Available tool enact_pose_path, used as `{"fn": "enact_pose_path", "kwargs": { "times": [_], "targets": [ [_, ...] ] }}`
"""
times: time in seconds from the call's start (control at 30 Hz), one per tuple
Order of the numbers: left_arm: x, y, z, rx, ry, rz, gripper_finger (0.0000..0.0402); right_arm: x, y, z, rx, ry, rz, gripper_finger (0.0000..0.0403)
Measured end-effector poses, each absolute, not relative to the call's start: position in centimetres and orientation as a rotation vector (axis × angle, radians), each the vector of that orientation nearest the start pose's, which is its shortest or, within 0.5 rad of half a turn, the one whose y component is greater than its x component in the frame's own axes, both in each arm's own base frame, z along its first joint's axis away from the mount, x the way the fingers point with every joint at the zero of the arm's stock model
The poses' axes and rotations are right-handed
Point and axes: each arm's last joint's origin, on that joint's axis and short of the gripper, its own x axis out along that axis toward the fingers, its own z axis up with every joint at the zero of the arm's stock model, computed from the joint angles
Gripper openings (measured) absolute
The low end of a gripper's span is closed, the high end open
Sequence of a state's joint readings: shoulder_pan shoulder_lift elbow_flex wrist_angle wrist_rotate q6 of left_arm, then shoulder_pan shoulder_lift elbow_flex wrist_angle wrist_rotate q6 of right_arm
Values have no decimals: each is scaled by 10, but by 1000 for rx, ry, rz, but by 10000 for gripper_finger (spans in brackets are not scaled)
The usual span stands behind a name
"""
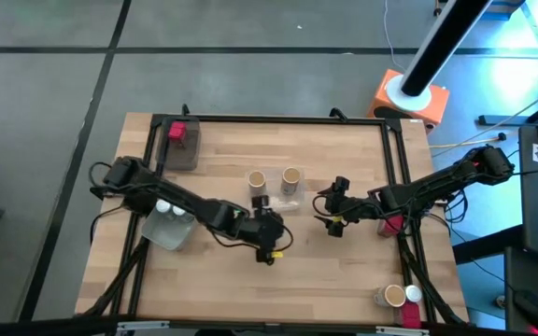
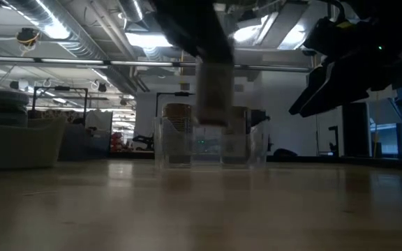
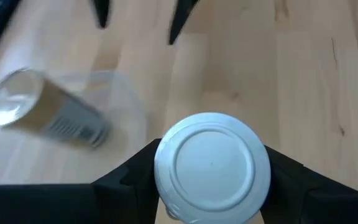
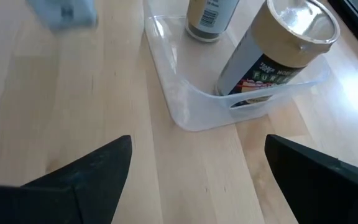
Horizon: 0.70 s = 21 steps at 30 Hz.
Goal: Sort spices by type
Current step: Put the top white seasoning bottle into the gray bin
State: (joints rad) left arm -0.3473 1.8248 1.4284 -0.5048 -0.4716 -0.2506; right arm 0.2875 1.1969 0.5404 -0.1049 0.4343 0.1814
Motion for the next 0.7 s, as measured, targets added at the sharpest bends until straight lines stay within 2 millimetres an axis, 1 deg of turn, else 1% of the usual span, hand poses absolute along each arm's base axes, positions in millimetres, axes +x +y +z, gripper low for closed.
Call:
{"fn": "enact_pose_path", "kwargs": {
  "times": [0.13, 0.3, 0.53, 0.7],
  "targets": [
    [347, -129, 266, 98, 831, 275, 187, 217, 51, 183, -94, 692, -203, 365],
    [313, -136, 278, 17, 924, 345, 187, 219, 52, 185, -102, 663, -207, 365],
    [265, -147, 286, -99, 1048, 514, 187, 222, 52, 188, -157, 622, -198, 365],
    [237, -156, 289, -162, 1095, 638, 187, 225, 53, 193, -212, 575, -175, 365]
  ]
}}
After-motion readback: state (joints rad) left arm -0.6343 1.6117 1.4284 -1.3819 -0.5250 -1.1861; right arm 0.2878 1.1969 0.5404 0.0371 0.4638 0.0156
